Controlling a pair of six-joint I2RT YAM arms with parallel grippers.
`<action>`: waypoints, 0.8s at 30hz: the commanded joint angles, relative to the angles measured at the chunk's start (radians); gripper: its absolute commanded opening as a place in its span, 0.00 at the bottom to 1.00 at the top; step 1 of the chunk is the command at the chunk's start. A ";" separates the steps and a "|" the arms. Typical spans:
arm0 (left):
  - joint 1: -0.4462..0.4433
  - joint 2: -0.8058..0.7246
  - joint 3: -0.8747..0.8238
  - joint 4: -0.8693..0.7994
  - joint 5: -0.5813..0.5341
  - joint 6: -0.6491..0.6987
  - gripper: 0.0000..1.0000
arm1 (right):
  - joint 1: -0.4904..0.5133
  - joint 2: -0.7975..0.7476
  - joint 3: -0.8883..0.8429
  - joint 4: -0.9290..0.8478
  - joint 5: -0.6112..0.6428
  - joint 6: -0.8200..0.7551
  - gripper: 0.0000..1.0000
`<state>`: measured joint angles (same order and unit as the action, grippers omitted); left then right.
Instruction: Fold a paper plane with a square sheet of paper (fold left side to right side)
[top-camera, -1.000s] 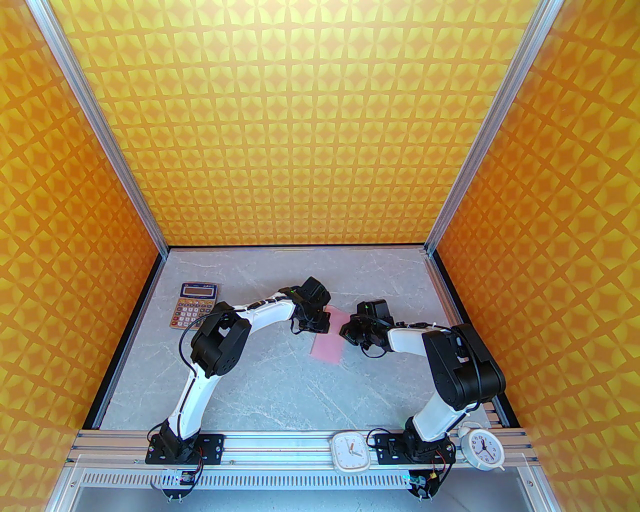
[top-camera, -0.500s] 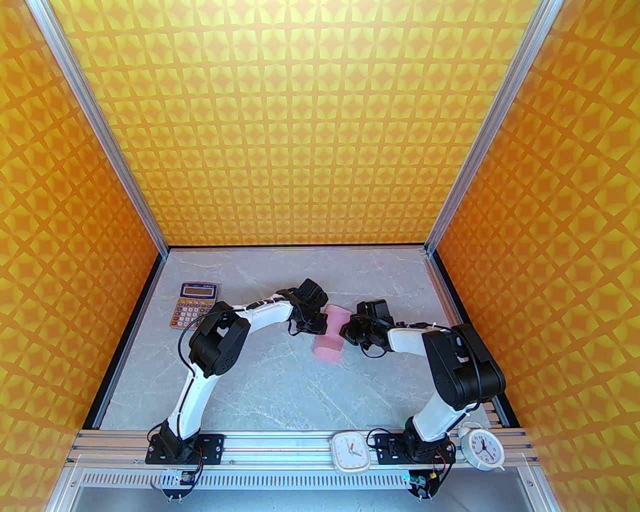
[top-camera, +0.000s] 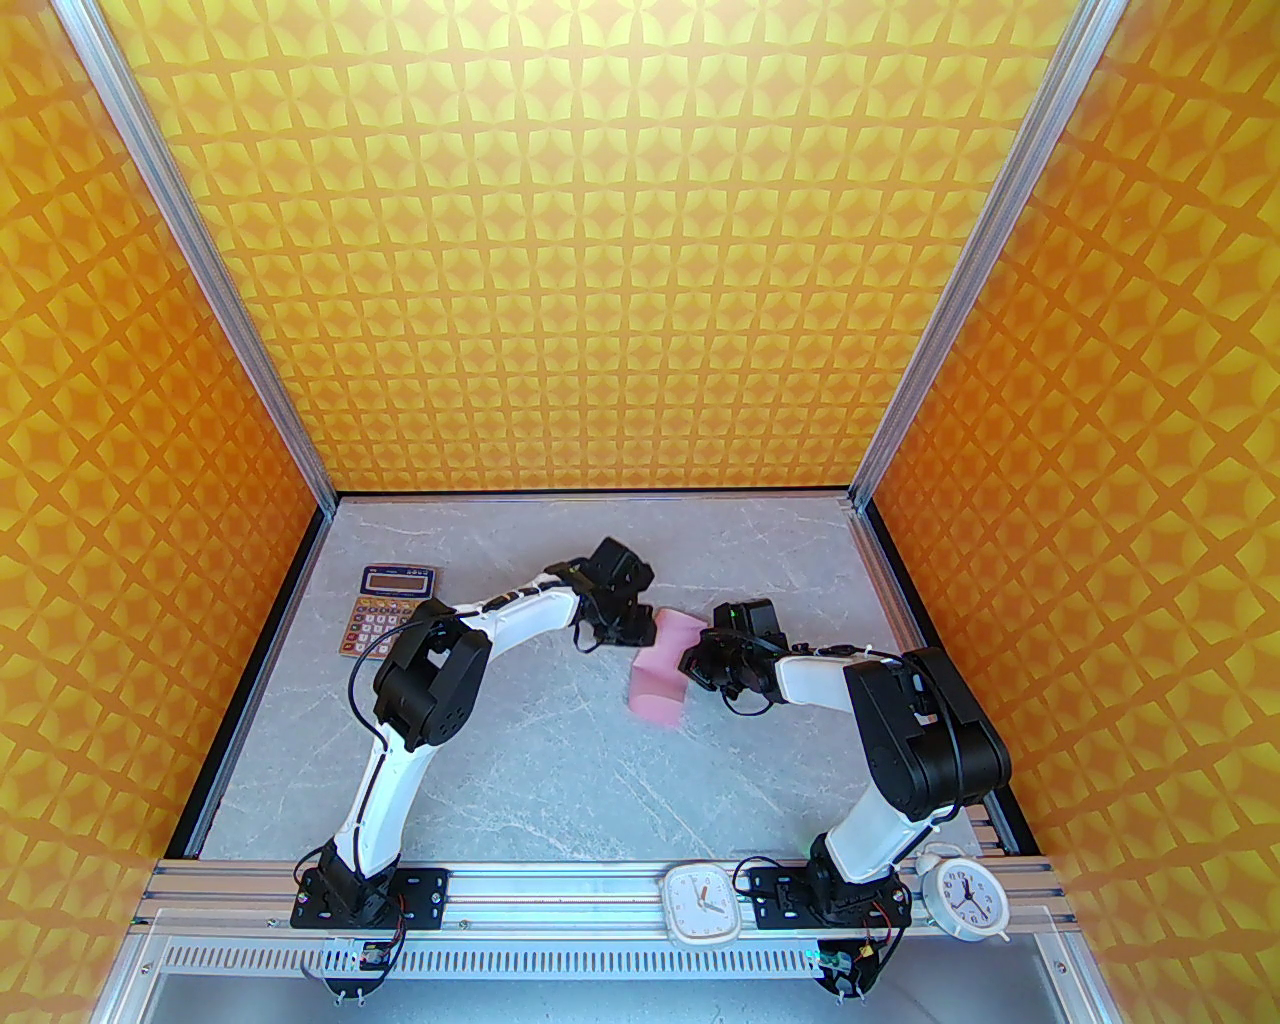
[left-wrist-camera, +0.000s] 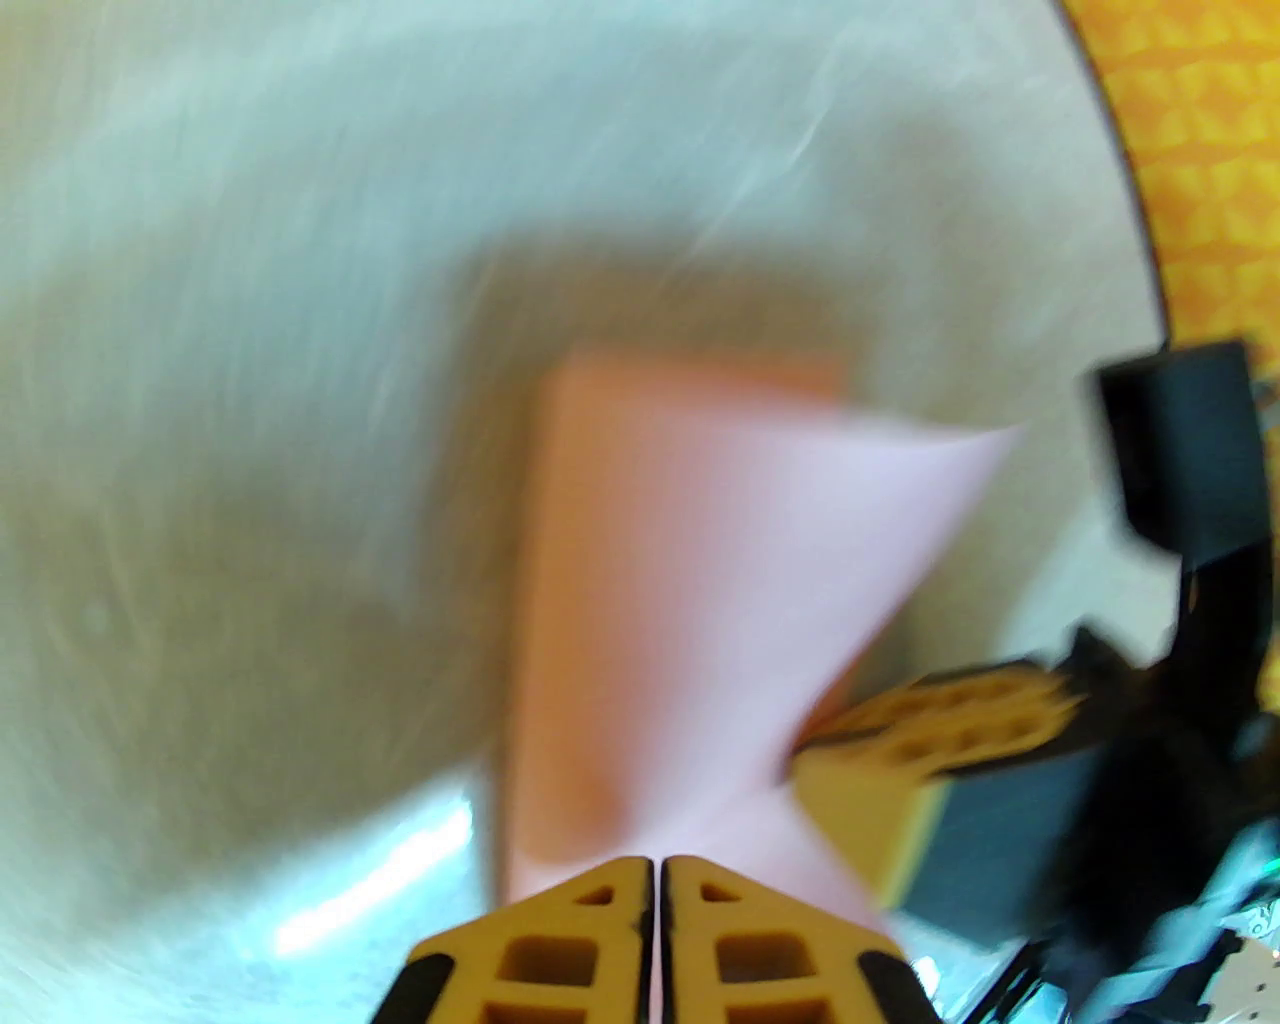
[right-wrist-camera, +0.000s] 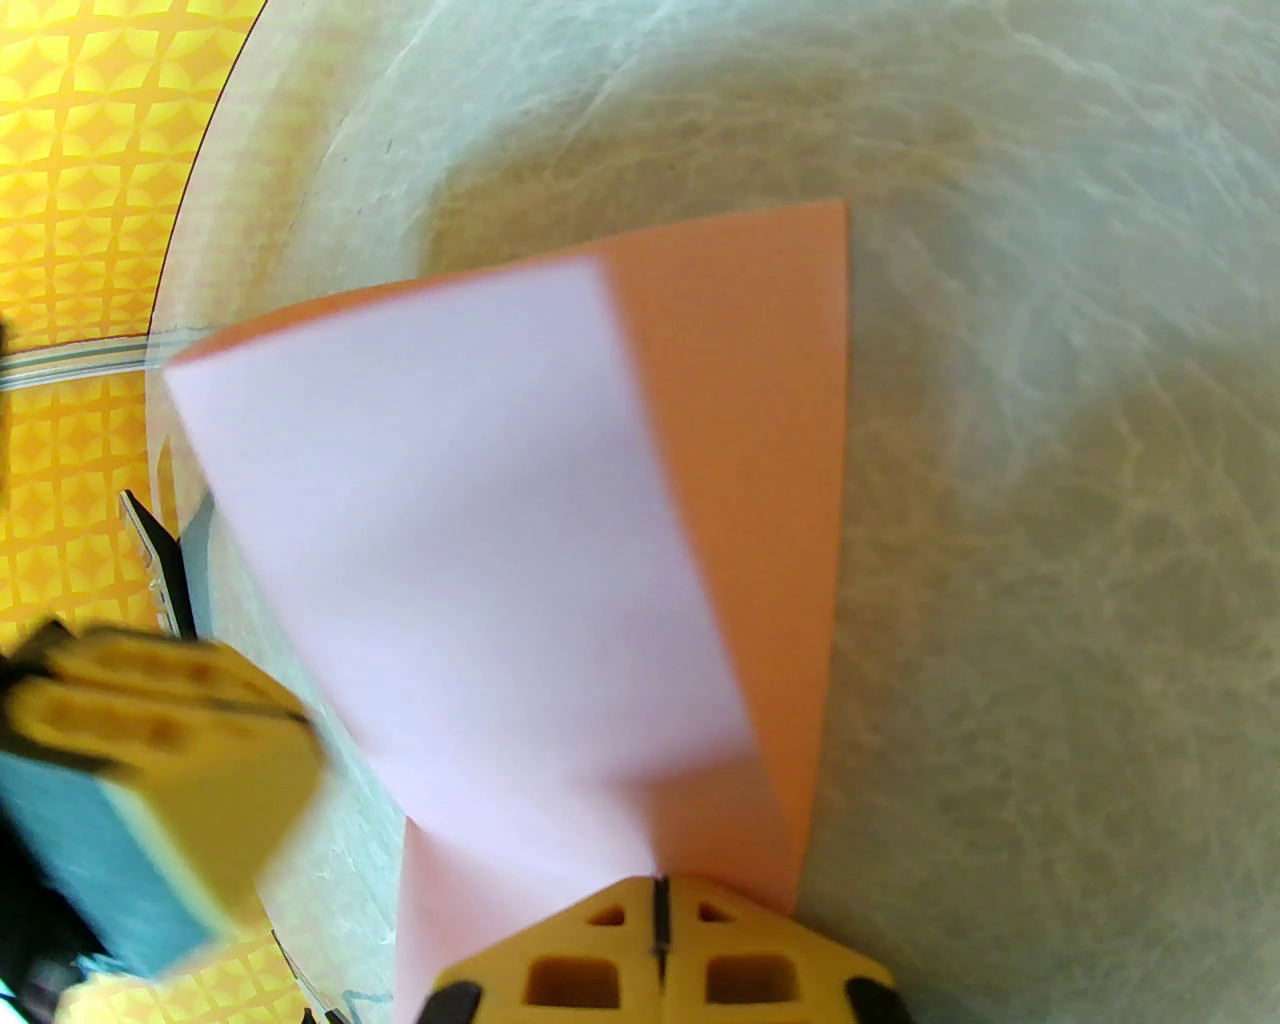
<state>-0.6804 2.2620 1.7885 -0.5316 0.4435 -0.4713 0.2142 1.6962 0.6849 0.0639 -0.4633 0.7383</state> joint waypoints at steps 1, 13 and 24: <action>-0.001 0.054 0.054 0.000 0.037 -0.004 0.10 | 0.003 0.042 -0.003 -0.090 0.058 -0.024 0.00; 0.010 0.136 0.112 -0.062 0.002 0.045 0.11 | 0.004 0.043 0.000 -0.095 0.058 -0.025 0.00; 0.016 0.111 0.099 -0.060 -0.030 0.058 0.10 | 0.004 0.040 0.000 -0.098 0.058 -0.026 0.00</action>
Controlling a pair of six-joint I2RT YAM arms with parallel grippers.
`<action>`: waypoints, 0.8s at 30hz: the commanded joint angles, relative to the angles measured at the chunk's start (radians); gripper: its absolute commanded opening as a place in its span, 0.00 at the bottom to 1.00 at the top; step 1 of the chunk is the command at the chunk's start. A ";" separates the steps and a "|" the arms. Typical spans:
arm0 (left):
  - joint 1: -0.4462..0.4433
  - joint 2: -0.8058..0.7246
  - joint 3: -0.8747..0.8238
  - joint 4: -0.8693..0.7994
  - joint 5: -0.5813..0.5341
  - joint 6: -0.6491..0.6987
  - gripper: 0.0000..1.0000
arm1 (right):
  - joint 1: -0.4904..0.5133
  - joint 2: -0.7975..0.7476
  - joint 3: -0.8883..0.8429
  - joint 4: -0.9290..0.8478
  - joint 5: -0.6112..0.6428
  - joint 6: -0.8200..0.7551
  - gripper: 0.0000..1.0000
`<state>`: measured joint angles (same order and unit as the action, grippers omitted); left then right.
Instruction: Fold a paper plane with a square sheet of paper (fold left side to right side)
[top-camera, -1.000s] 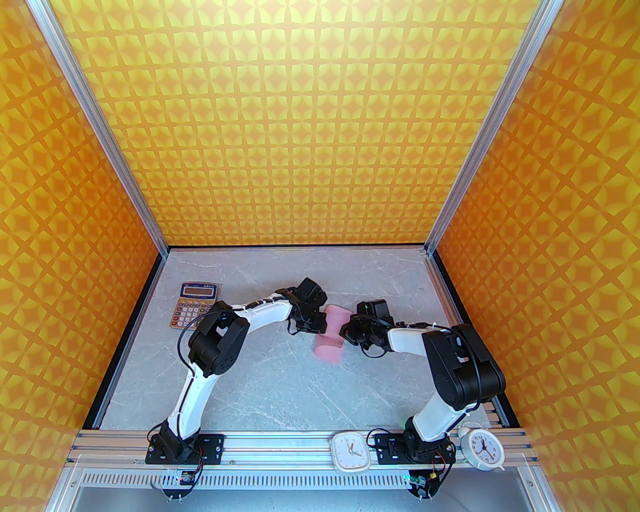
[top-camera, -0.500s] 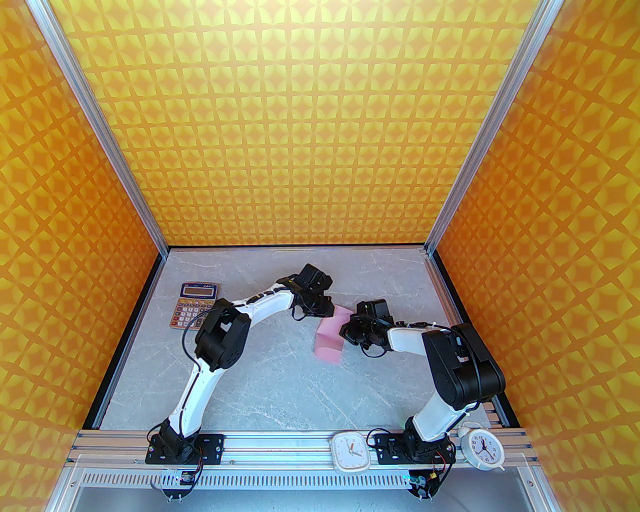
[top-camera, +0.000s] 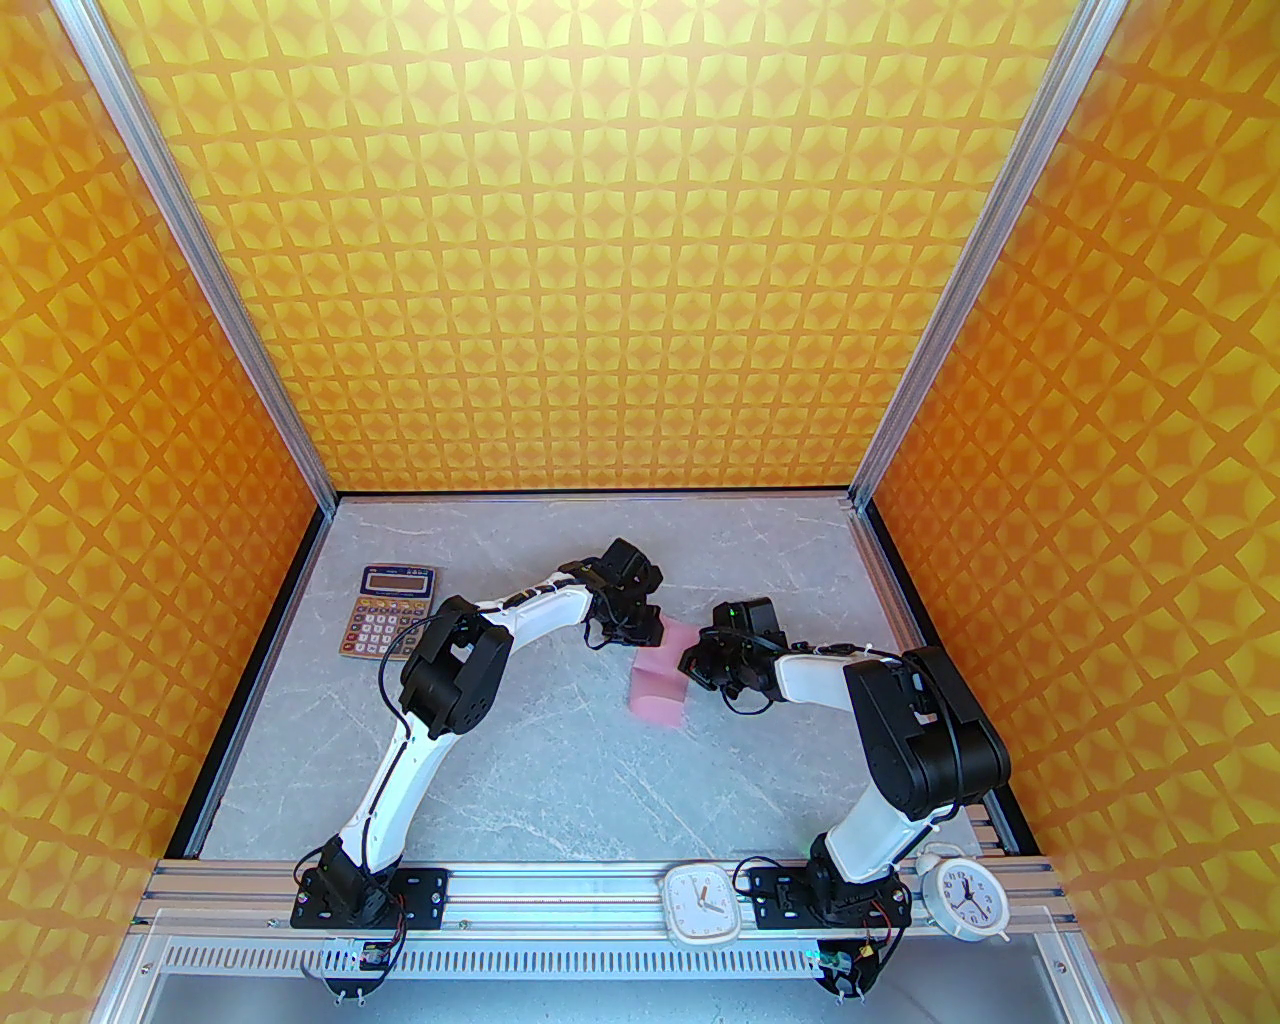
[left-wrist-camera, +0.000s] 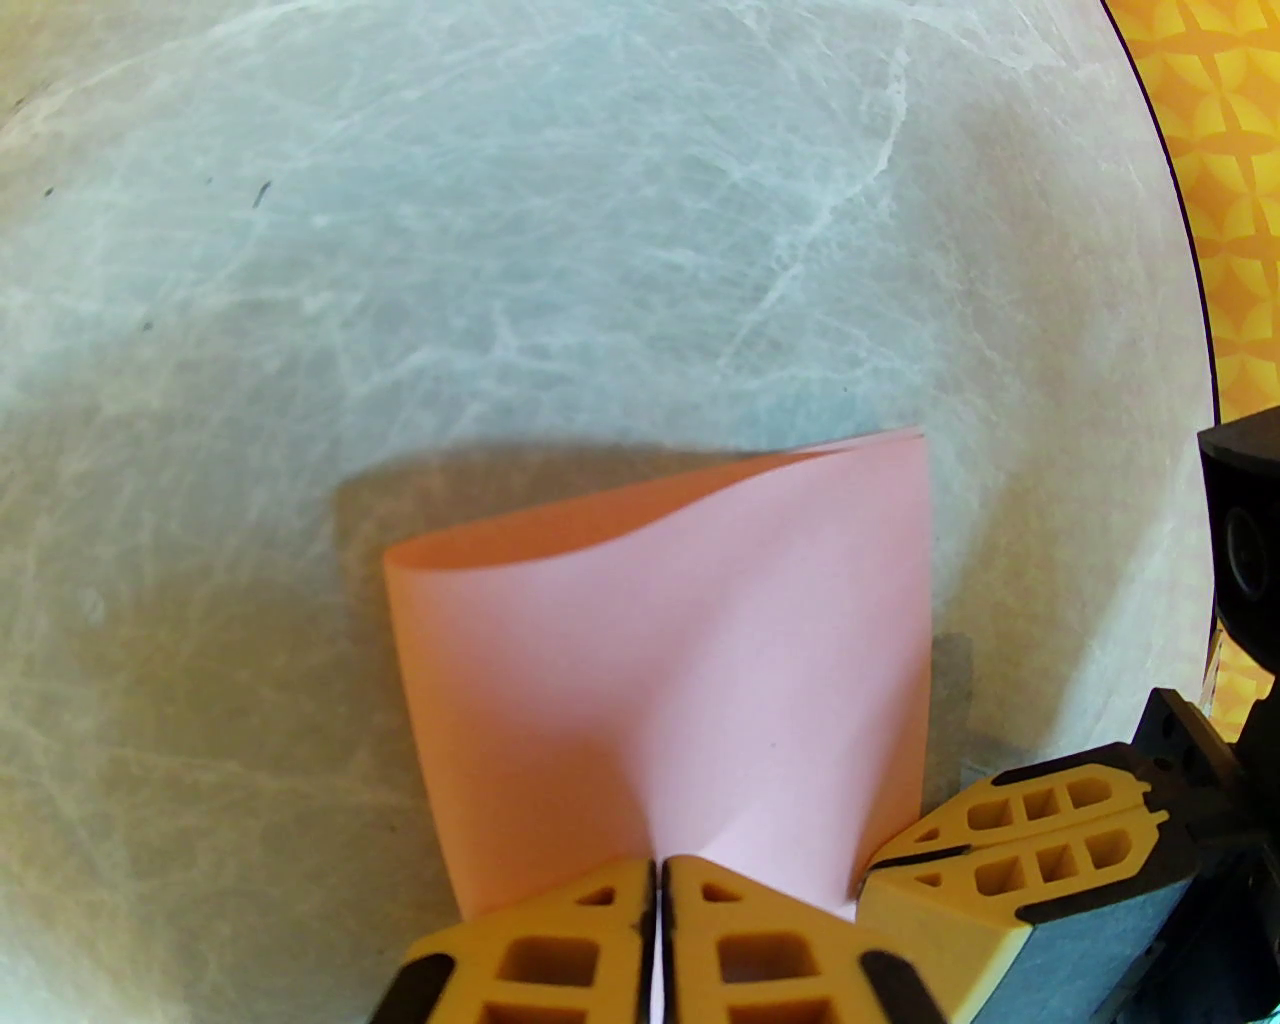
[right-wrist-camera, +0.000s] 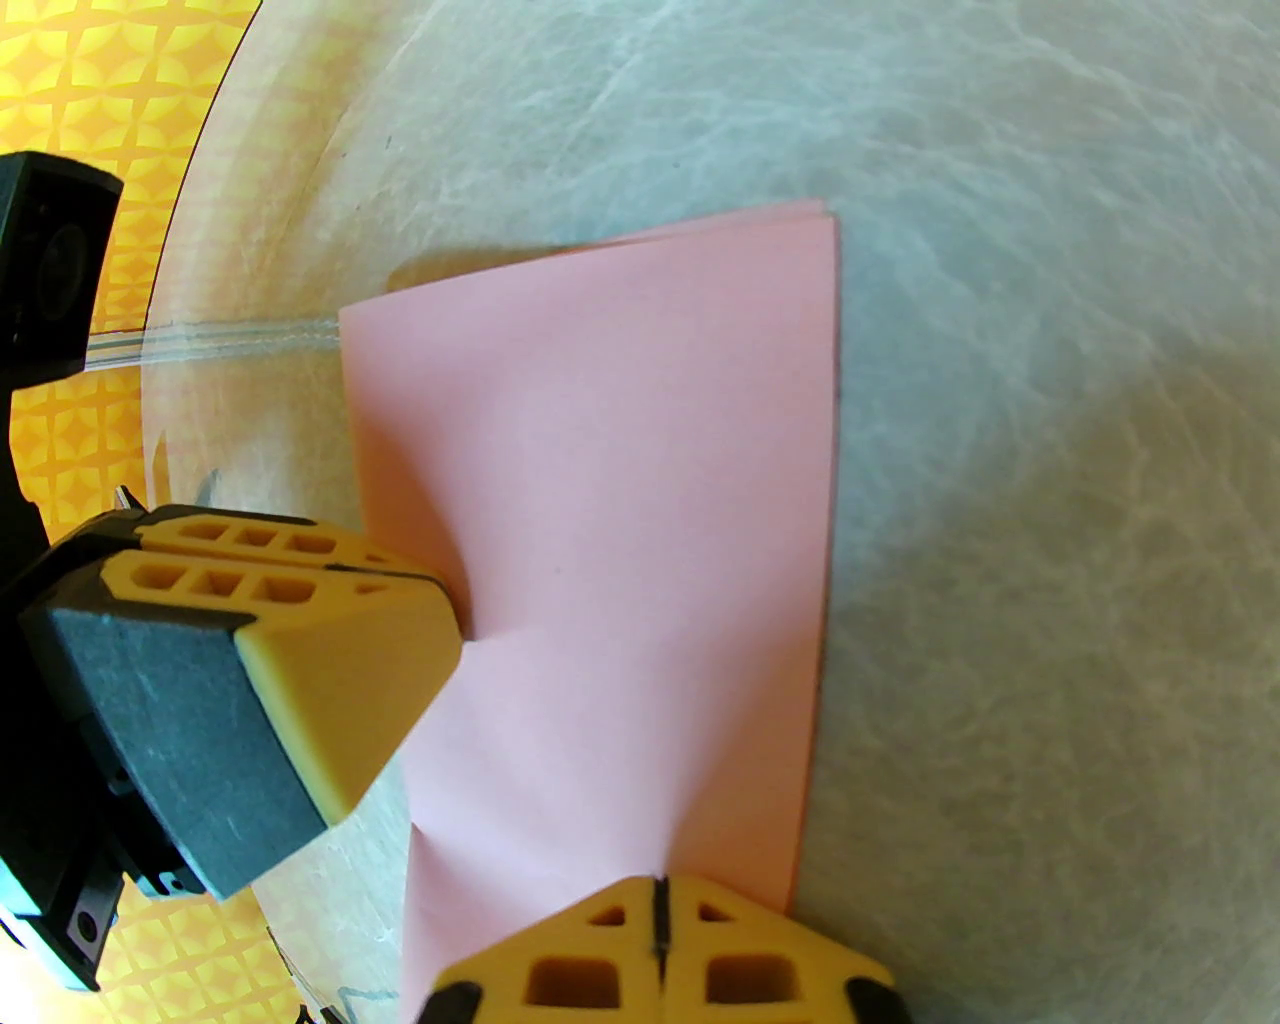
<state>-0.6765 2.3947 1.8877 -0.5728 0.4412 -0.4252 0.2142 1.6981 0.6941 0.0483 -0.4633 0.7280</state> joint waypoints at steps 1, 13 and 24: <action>0.011 -0.032 0.002 -0.005 -0.014 0.005 0.11 | 0.004 0.038 -0.010 -0.083 0.058 -0.016 0.00; 0.057 0.041 0.114 0.043 0.054 -0.048 0.13 | 0.003 0.041 -0.008 -0.085 0.058 -0.018 0.00; 0.058 -0.018 0.094 0.071 0.035 -0.059 0.13 | 0.004 0.044 -0.011 -0.082 0.063 -0.018 0.00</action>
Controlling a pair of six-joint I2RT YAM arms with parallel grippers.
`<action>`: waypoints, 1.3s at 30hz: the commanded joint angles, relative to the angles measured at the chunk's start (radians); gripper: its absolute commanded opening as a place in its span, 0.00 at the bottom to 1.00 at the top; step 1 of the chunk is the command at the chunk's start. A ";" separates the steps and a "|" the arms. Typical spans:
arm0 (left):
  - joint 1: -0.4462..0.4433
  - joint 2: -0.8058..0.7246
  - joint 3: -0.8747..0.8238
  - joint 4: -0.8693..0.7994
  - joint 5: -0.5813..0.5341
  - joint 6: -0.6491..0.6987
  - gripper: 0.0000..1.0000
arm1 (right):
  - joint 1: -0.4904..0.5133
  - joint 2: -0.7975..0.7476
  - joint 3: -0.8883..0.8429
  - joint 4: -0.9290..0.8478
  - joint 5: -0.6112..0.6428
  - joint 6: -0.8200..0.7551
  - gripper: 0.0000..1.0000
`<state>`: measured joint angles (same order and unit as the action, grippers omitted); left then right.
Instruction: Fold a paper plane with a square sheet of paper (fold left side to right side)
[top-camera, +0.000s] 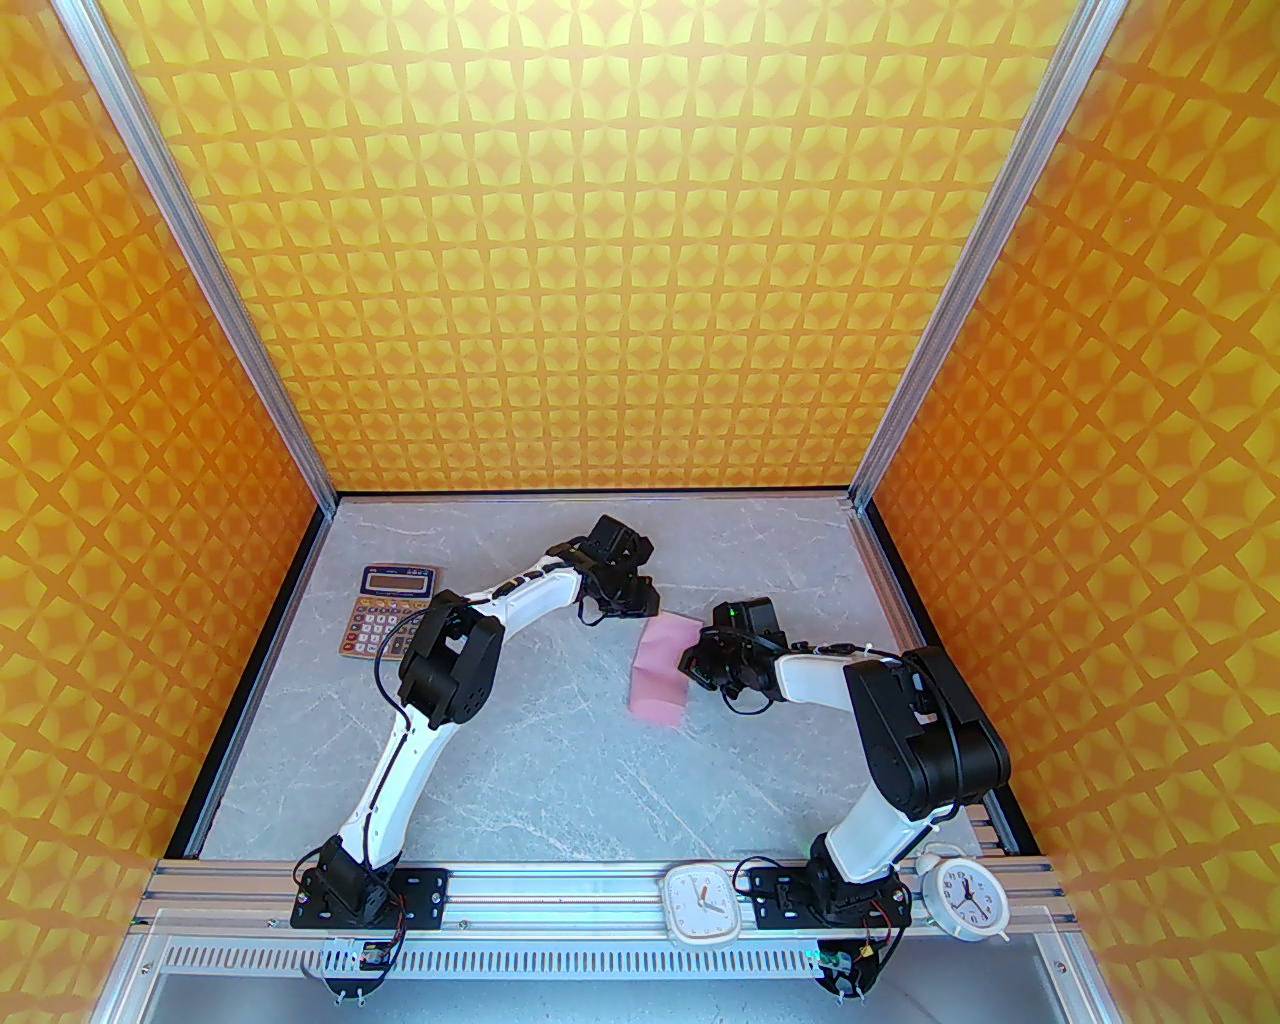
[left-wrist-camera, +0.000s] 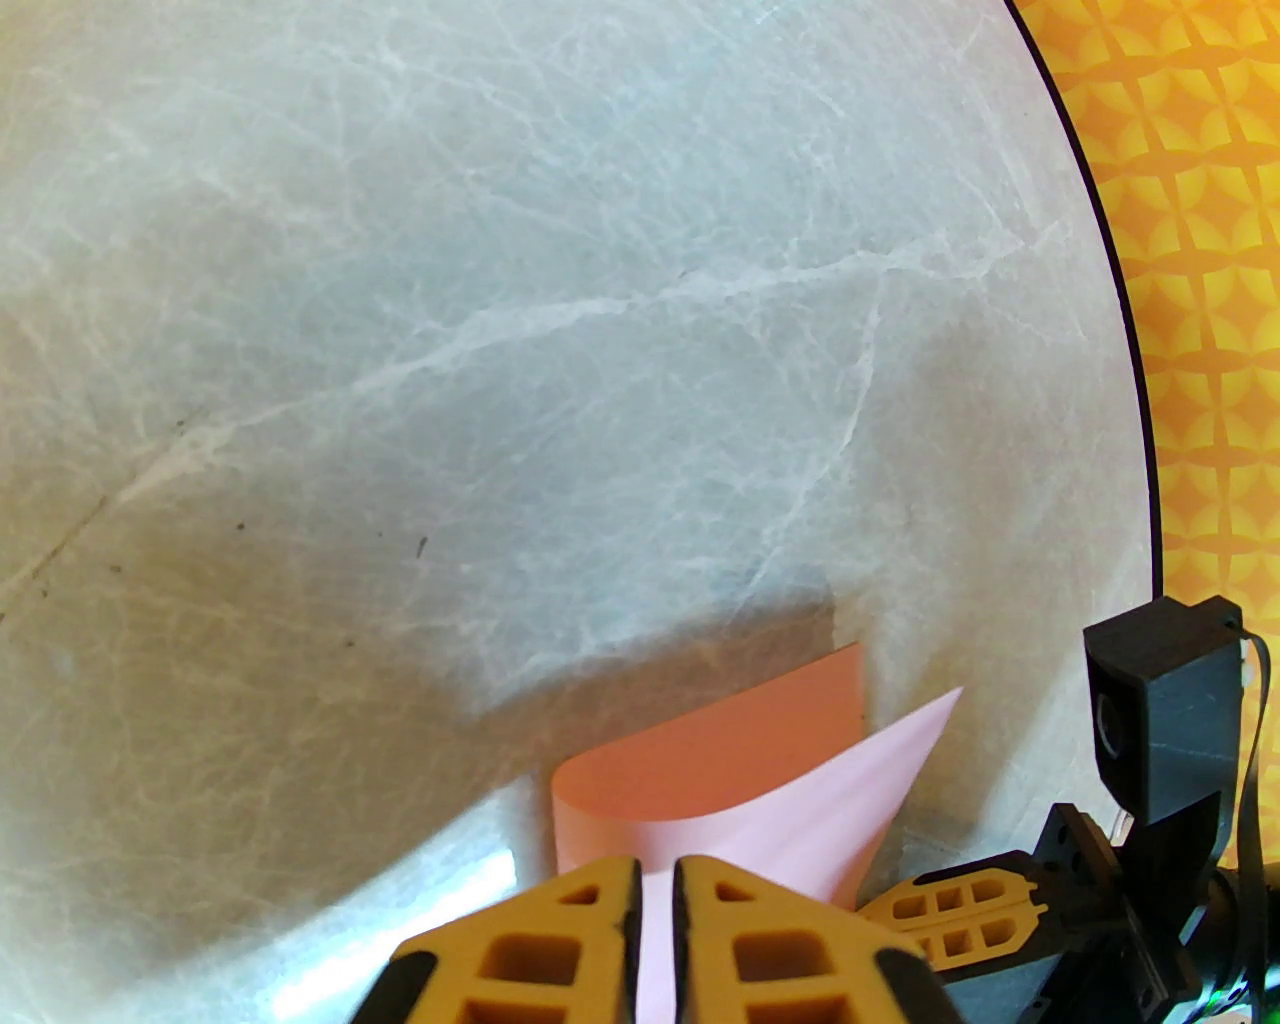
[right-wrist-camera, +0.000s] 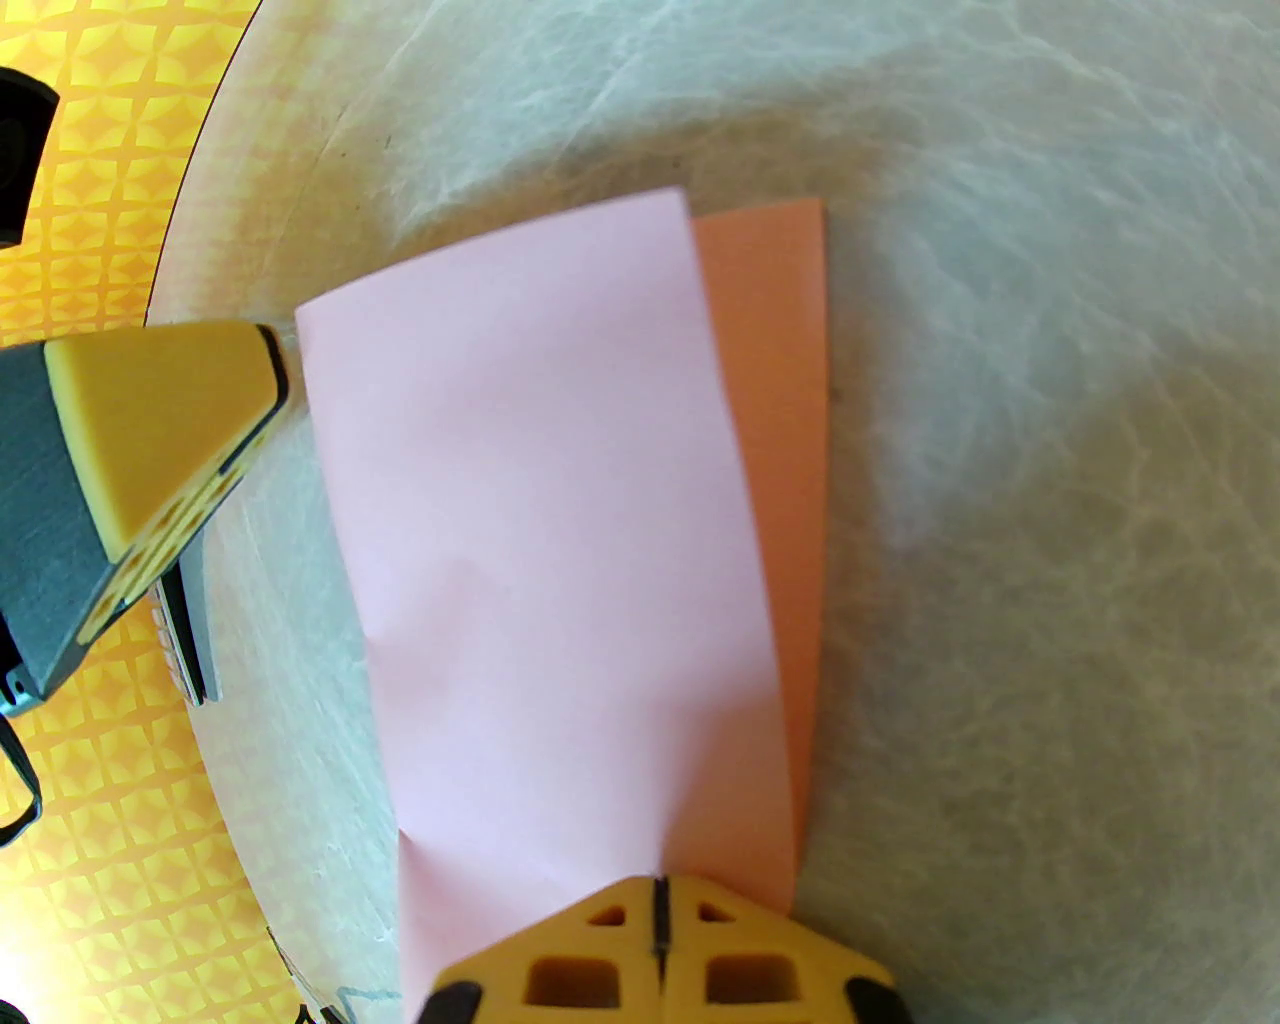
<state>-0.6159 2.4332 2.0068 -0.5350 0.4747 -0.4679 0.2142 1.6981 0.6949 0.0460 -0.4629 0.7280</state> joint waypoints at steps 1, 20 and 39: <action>-0.005 -0.077 -0.036 0.044 -0.004 -0.018 0.12 | 0.003 0.044 -0.013 -0.079 0.062 -0.018 0.00; -0.036 -0.035 -0.066 0.029 0.047 -0.026 0.03 | 0.002 0.046 -0.010 -0.084 0.067 -0.013 0.00; -0.016 -0.045 -0.076 -0.043 -0.069 0.031 0.04 | 0.003 0.035 -0.008 -0.105 0.073 -0.027 0.00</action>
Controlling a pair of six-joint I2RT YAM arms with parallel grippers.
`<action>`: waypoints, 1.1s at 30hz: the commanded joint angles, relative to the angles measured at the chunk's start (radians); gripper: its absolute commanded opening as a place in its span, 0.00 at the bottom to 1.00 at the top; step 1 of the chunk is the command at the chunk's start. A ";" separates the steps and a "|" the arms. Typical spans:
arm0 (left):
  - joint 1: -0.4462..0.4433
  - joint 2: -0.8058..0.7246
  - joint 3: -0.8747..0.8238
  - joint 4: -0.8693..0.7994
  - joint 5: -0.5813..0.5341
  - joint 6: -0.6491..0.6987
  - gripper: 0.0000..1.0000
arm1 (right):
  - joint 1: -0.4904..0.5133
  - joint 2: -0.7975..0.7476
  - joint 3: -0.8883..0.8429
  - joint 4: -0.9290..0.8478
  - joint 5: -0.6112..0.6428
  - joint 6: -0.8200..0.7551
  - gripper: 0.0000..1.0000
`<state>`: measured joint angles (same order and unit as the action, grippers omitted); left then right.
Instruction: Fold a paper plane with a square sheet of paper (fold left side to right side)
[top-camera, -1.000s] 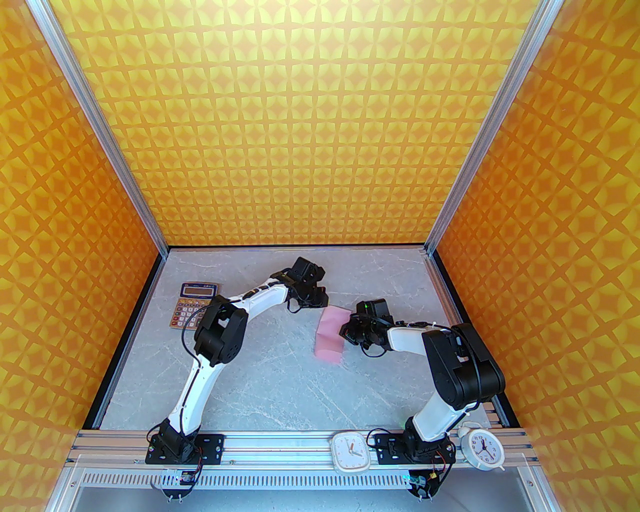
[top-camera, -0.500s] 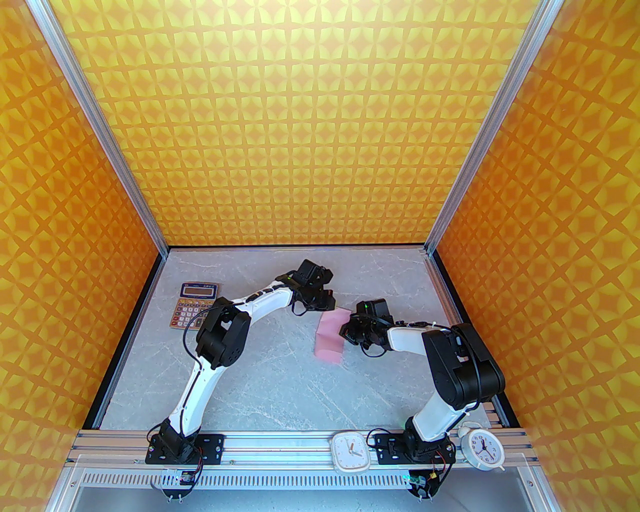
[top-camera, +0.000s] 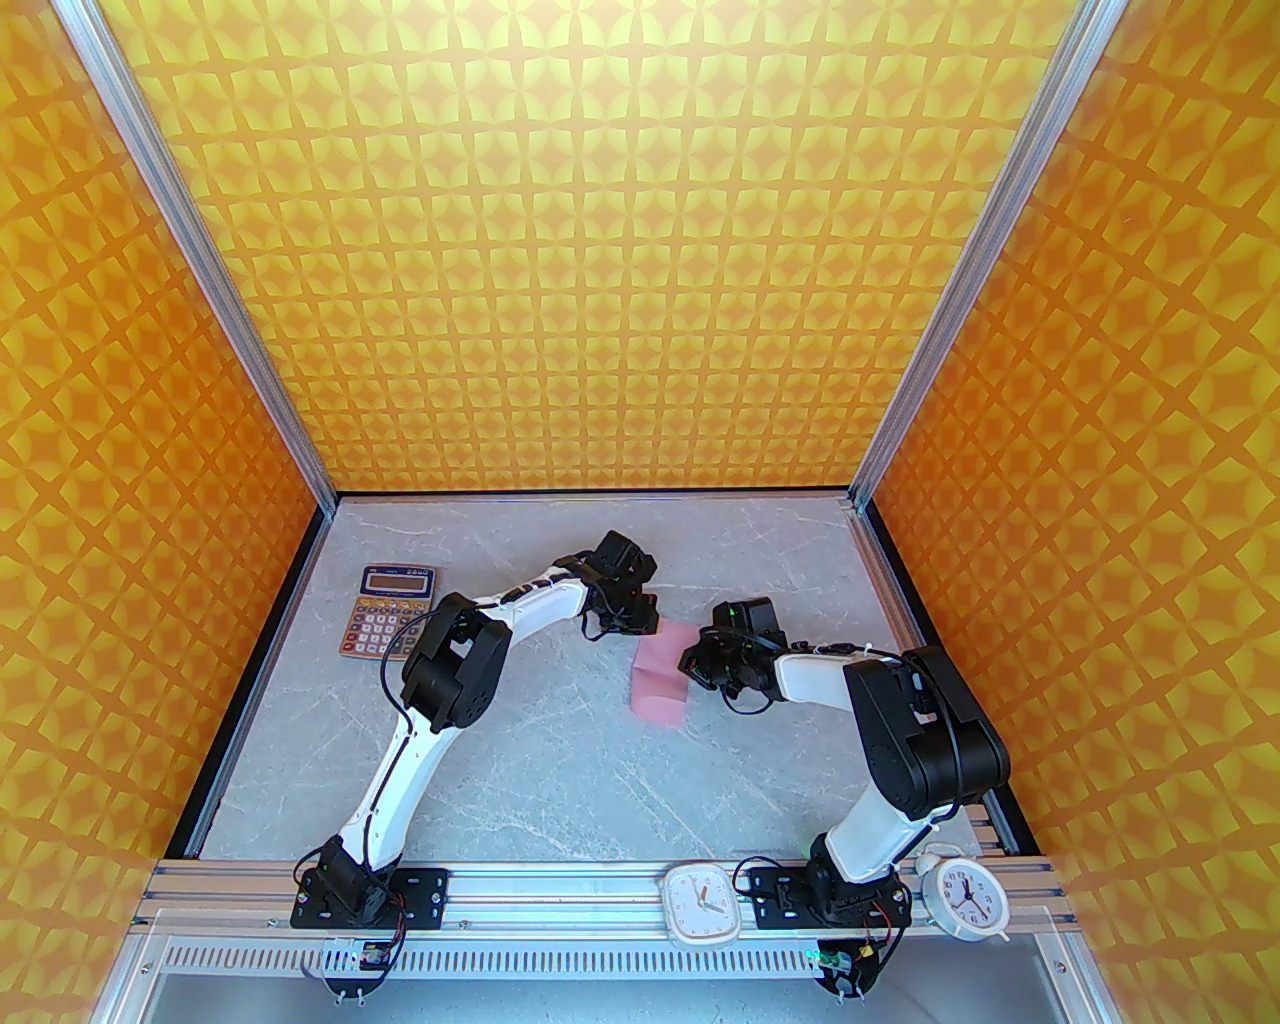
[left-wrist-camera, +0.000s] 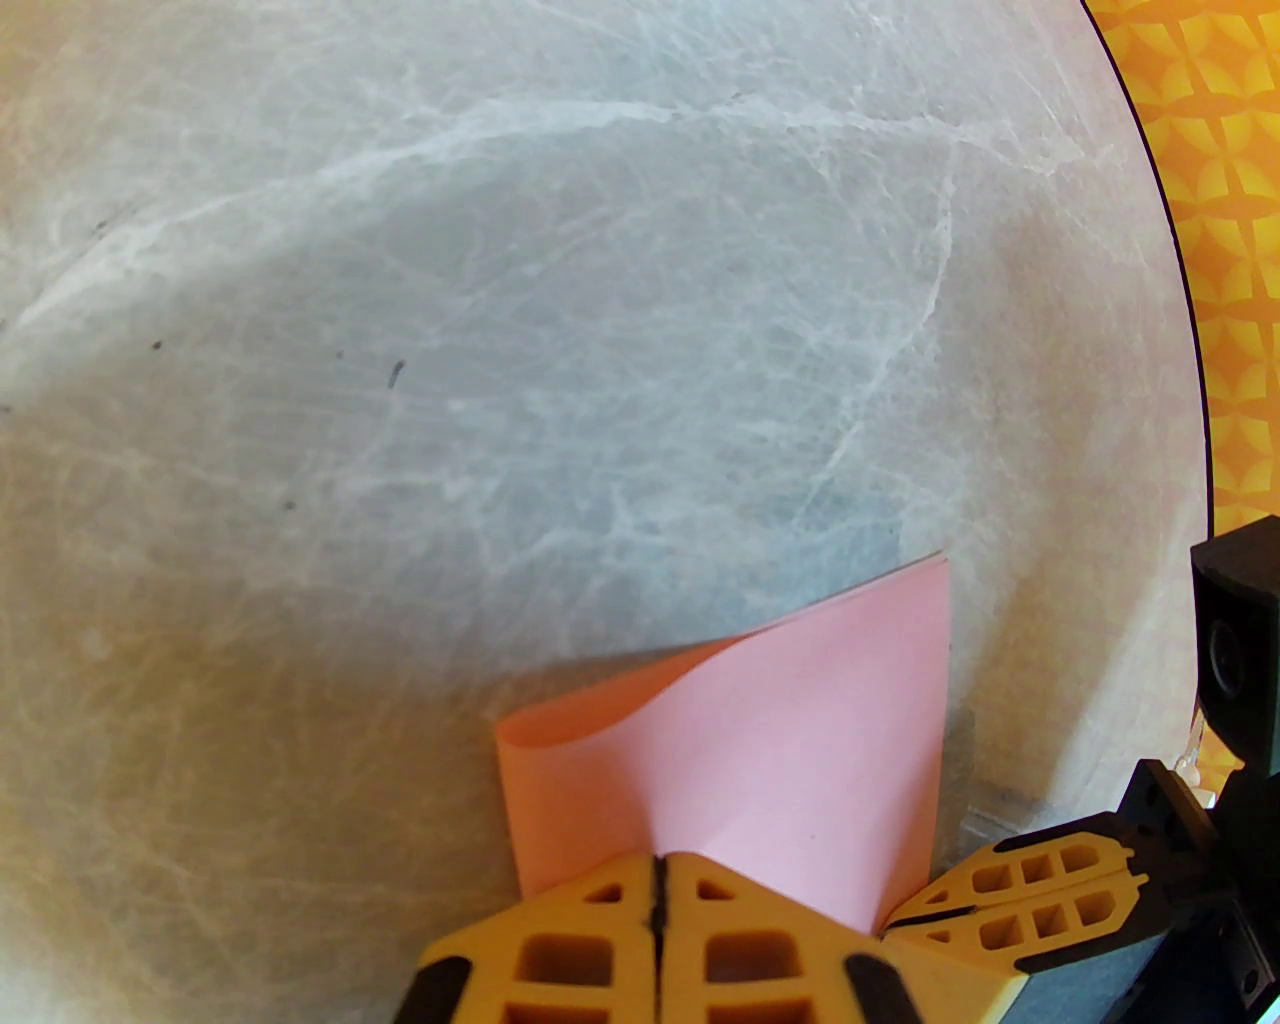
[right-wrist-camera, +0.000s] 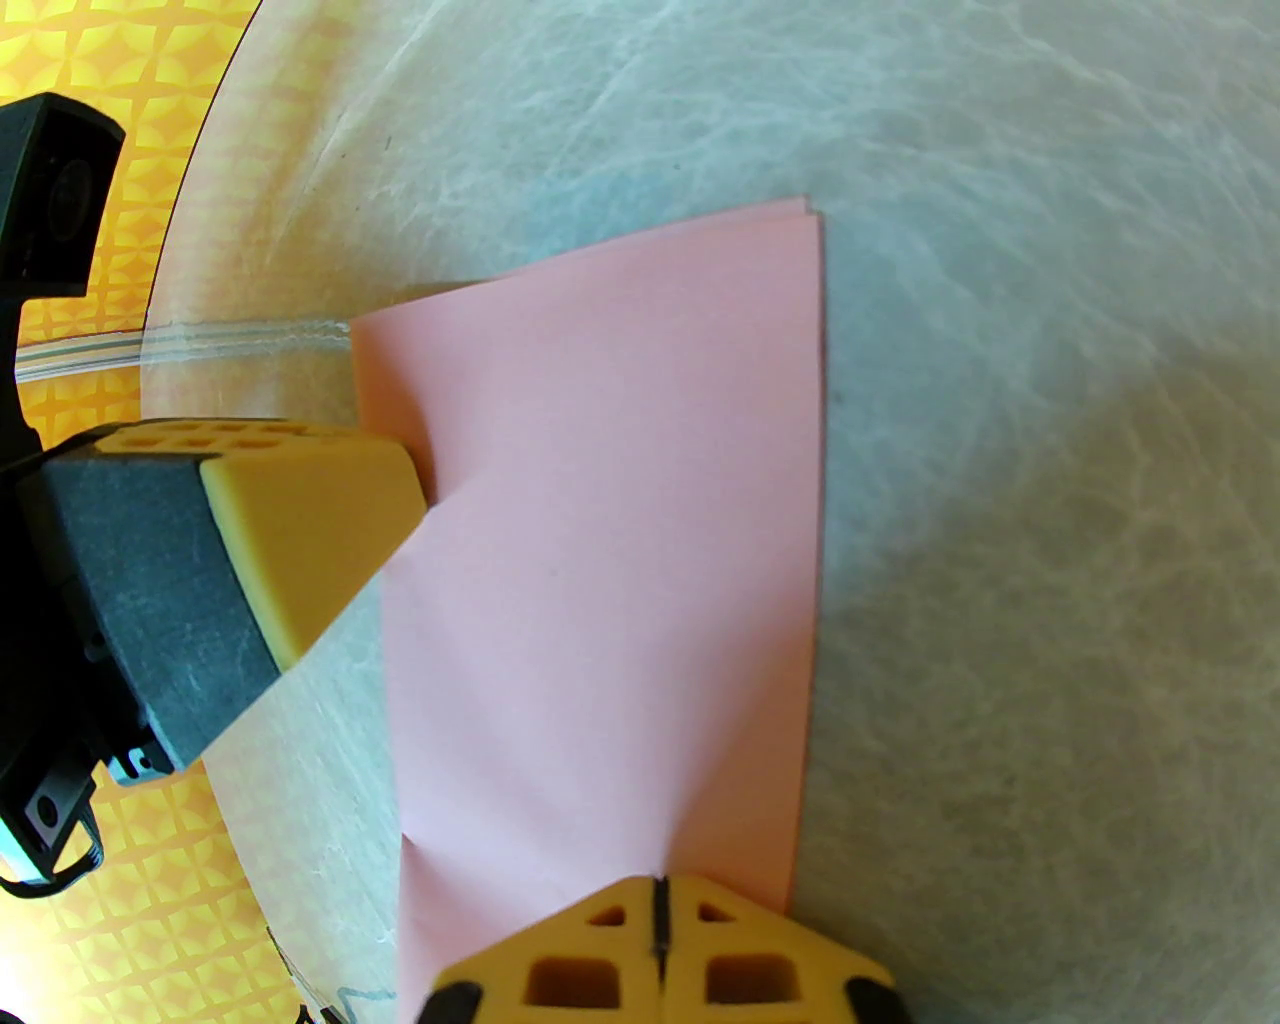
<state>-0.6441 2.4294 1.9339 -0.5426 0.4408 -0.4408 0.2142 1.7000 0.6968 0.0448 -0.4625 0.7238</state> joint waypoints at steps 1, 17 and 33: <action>0.013 -0.068 -0.011 -0.025 -0.029 -0.002 0.04 | 0.003 0.036 -0.008 -0.106 0.076 -0.025 0.00; -0.053 -0.389 -0.455 0.142 0.147 -0.134 0.06 | 0.004 0.049 0.002 -0.110 0.086 -0.033 0.00; -0.111 -0.356 -0.531 0.106 0.133 -0.097 0.06 | 0.004 0.052 -0.003 -0.108 0.079 -0.040 0.00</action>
<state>-0.7536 2.0384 1.4246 -0.4068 0.5869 -0.5682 0.2157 1.7046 0.7101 0.0223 -0.4591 0.7048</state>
